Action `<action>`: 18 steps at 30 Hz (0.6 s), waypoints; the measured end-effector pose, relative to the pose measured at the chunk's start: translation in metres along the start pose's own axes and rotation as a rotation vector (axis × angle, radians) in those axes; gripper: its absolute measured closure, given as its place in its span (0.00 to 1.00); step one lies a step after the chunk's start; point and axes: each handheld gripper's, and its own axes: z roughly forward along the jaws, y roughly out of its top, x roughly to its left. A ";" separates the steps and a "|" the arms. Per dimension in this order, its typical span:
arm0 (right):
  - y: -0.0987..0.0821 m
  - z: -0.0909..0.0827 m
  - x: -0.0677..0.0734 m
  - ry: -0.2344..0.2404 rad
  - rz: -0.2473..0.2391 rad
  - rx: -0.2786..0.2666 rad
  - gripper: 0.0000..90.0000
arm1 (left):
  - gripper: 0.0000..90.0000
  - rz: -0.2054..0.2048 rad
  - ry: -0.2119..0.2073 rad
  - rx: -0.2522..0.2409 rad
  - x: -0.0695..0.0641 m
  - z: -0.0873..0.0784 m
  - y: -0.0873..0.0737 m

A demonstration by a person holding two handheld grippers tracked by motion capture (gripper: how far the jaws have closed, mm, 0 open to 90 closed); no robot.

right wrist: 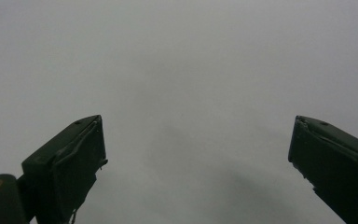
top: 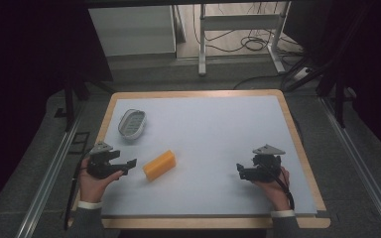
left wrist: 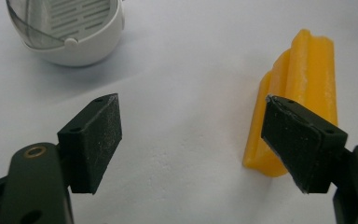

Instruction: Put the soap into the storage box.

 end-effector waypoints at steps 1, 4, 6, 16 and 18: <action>-0.001 0.000 -0.001 -0.002 -0.005 0.003 0.04 | 0.23 0.004 0.003 0.007 0.000 0.000 0.000; -0.003 -0.002 -0.004 -0.017 -0.010 -0.007 0.04 | 0.23 0.005 0.017 -0.003 -0.002 -0.001 0.001; -0.004 -0.006 -0.008 -0.018 0.009 -0.023 0.04 | 0.23 0.004 0.019 -0.003 -0.001 -0.003 0.001; -0.011 -0.016 -0.022 0.004 0.061 -0.059 0.06 | 0.25 0.023 0.011 0.001 -0.001 -0.007 0.004; -0.011 -0.015 -0.023 0.004 0.063 -0.058 0.06 | 0.25 0.031 0.022 0.005 -0.003 -0.007 0.006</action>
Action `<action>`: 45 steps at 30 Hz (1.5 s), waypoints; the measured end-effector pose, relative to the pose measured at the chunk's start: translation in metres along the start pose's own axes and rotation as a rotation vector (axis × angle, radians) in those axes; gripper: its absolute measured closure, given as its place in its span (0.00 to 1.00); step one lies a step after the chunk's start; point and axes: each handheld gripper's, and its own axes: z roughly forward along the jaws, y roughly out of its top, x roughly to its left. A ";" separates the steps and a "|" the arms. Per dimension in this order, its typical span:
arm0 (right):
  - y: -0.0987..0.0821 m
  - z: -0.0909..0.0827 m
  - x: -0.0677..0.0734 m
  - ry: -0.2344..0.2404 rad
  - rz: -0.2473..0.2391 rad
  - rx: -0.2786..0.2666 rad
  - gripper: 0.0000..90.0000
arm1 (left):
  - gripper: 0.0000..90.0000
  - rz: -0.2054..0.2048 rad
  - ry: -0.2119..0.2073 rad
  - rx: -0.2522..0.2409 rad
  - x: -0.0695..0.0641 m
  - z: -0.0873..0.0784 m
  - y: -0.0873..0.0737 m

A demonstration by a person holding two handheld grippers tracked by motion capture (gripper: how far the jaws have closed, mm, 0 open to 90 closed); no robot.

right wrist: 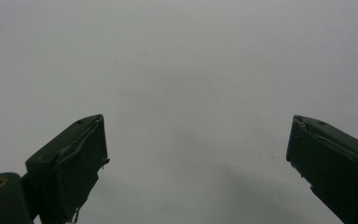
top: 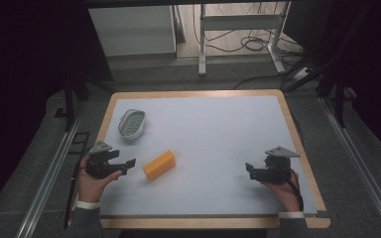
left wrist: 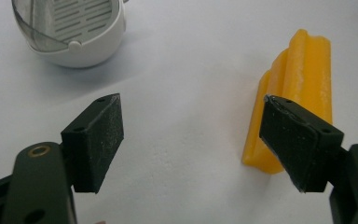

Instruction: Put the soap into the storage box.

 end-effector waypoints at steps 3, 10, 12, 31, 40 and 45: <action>-0.002 -0.001 -0.006 0.006 0.025 0.000 0.07 | 0.25 0.026 0.013 0.019 -0.005 -0.002 0.006; 0.000 -0.006 -0.006 -0.007 0.003 -0.031 0.07 | 0.23 0.051 -0.004 0.057 -0.010 -0.014 0.017; 0.001 -0.007 -0.005 -0.003 0.006 -0.042 0.07 | 0.23 0.072 -0.001 0.059 -0.010 -0.020 0.024; -0.004 -0.010 -0.006 -0.011 0.008 -0.035 0.07 | 0.22 0.187 -0.042 0.114 -0.033 -0.025 0.058; -0.003 -0.010 -0.005 -0.009 0.009 -0.031 0.07 | 0.21 0.214 -0.042 0.133 -0.043 -0.022 0.065; -0.003 -0.011 -0.005 -0.014 0.010 -0.033 0.07 | 0.23 0.259 -0.036 0.170 -0.054 -0.015 0.068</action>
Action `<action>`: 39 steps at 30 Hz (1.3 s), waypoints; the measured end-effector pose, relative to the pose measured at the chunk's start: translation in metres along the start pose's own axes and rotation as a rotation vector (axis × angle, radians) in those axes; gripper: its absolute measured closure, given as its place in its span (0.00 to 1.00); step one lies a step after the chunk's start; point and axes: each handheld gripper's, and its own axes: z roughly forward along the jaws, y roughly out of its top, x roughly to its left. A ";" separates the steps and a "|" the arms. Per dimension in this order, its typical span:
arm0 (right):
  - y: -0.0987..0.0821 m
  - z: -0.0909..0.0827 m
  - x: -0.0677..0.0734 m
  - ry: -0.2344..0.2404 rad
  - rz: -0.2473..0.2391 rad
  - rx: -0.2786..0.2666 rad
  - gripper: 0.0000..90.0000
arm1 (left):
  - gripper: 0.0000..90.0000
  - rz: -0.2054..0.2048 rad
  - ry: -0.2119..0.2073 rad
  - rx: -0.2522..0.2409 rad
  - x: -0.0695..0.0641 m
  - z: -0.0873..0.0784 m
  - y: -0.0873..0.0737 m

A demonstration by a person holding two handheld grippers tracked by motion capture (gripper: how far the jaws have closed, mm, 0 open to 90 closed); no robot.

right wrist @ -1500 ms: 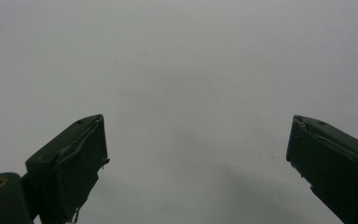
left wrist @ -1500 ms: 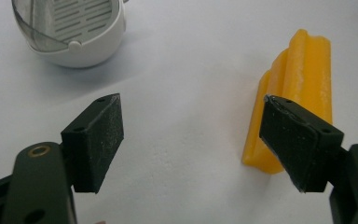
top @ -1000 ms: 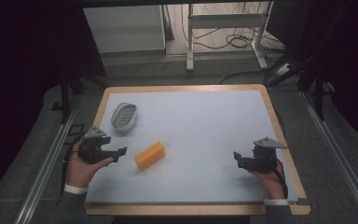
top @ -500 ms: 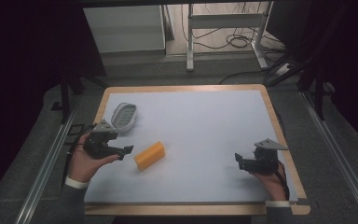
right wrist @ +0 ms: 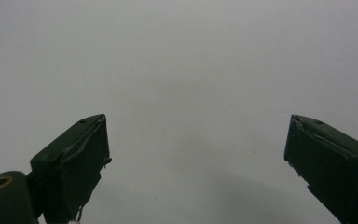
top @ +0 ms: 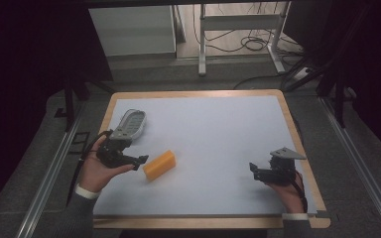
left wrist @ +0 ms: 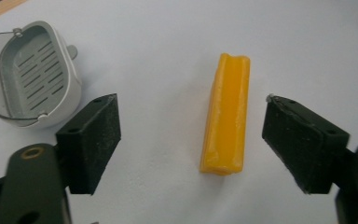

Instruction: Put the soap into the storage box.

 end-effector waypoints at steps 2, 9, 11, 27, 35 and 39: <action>0.000 0.000 0.000 0.000 -0.002 0.000 0.07 | 0.23 0.012 -0.005 0.005 -0.002 0.001 0.002; -0.001 0.001 -0.001 -0.010 0.000 0.009 0.07 | 0.23 0.032 -0.034 0.032 -0.011 0.017 0.011; -0.001 0.001 -0.001 -0.011 -0.003 0.011 0.07 | 0.24 0.037 -0.035 0.041 -0.011 0.020 0.011; -0.003 0.003 -0.003 -0.025 -0.005 0.024 0.07 | 0.43 0.029 -0.121 0.184 -0.021 0.067 0.017; -0.004 0.003 -0.004 -0.024 -0.009 0.024 0.07 | 0.46 0.027 -0.099 0.220 -0.023 0.078 0.016; -0.004 0.004 -0.004 -0.027 -0.008 0.028 0.07 | 0.49 0.031 -0.080 0.246 -0.023 0.083 0.015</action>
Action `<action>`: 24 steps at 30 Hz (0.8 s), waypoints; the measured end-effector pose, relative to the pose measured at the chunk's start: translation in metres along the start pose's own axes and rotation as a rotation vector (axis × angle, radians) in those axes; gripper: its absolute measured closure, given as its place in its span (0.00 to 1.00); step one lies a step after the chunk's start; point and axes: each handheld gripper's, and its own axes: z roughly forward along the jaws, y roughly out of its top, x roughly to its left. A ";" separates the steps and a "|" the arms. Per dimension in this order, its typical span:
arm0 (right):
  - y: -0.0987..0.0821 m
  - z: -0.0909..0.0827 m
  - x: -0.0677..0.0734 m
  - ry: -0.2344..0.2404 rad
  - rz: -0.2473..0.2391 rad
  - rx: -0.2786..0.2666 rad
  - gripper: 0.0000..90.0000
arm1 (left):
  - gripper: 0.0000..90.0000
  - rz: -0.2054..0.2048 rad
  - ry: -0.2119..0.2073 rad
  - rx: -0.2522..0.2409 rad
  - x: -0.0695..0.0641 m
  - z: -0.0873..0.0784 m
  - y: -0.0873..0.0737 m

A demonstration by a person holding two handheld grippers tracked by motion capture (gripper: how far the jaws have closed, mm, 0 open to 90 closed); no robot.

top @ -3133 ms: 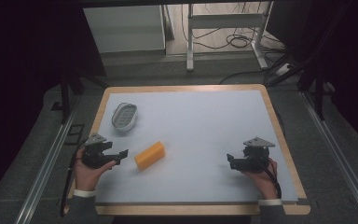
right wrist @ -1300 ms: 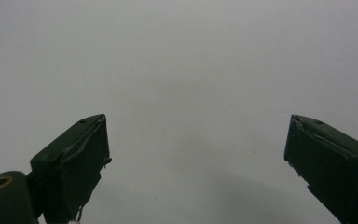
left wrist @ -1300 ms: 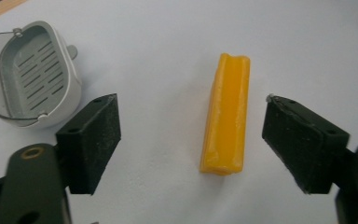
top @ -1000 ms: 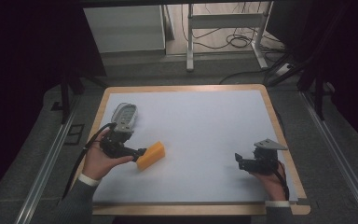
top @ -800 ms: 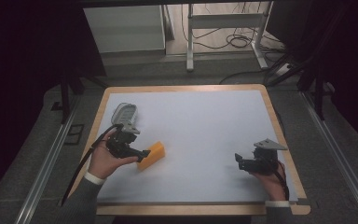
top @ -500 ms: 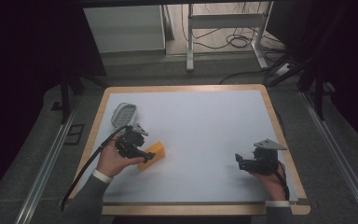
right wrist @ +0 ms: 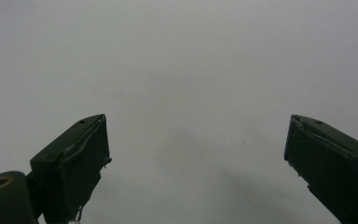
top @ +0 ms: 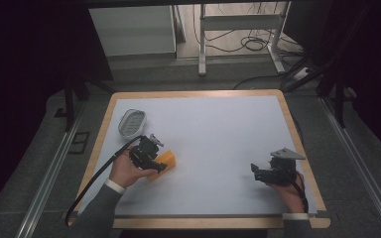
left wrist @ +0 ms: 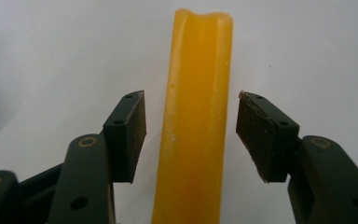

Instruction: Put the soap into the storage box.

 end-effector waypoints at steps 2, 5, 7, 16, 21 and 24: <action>0.000 0.000 0.000 -0.004 0.002 0.002 0.07 | 0.51 -0.003 0.000 0.009 0.000 0.003 0.000; 0.000 0.000 -0.001 -0.005 0.002 0.003 0.07 | 0.56 0.002 -0.001 0.014 0.001 0.006 0.000; 0.000 0.000 0.000 -0.003 0.001 0.000 0.07 | 0.62 0.005 -0.009 0.024 0.001 0.008 0.000; -0.001 0.001 -0.001 -0.011 -0.001 0.006 0.07 | 0.68 0.016 -0.030 0.036 0.002 0.009 0.000; -0.001 0.000 -0.002 -0.008 0.001 -0.001 0.07 | 0.68 0.024 -0.036 0.032 0.005 0.007 -0.001; -0.001 0.000 -0.002 -0.009 0.002 -0.002 0.07 | 0.68 0.015 -0.045 0.038 0.008 0.004 -0.001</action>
